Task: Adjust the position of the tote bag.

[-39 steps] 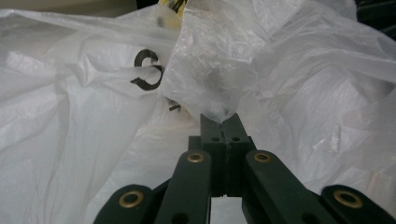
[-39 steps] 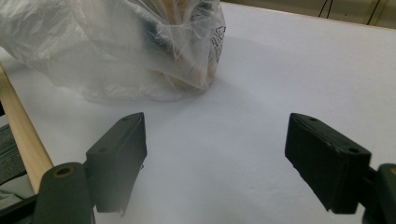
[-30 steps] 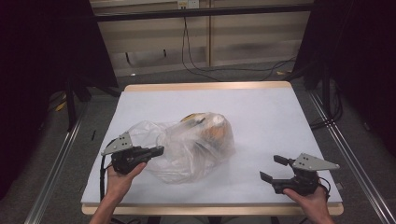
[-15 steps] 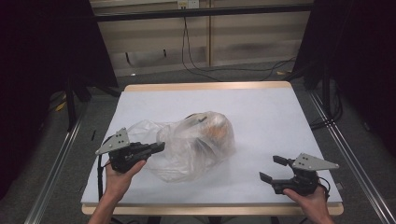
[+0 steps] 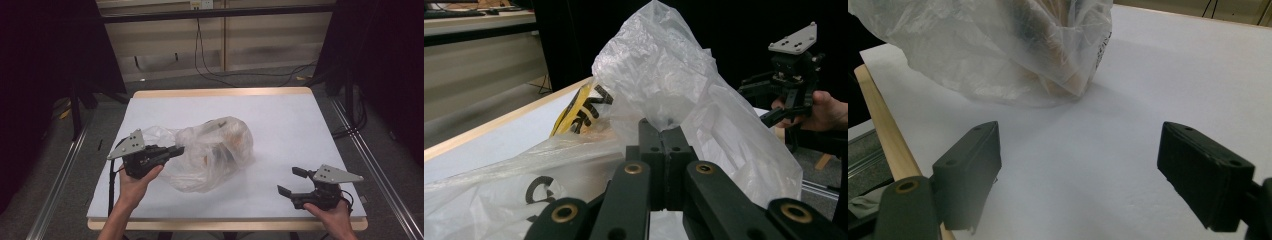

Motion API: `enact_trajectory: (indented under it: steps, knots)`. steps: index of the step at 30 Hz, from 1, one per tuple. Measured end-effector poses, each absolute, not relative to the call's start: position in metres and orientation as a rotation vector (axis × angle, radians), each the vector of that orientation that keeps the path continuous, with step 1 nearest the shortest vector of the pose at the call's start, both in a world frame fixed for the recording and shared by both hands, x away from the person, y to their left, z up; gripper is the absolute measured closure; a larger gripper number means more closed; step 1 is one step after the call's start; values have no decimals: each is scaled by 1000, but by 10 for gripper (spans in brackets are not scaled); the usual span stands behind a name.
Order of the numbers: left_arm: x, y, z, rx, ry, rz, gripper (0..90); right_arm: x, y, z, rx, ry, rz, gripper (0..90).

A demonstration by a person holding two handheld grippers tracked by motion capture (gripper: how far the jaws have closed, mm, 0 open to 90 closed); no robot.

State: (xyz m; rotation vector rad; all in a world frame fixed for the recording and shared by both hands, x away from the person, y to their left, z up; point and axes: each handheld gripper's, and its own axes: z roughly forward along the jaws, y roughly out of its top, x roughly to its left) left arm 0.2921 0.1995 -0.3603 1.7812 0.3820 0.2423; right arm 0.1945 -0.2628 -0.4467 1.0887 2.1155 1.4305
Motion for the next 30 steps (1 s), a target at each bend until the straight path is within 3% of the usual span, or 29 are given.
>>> enact_trajectory:
  steps: [13,30]
  knots:
    - [302,174,-336,1795,324,235,900,194,-262,-446,1092,2122,1432,170]
    - [306,160,-311,1798,306,261,900,194,-248,-428,1055,2123,1497,262]
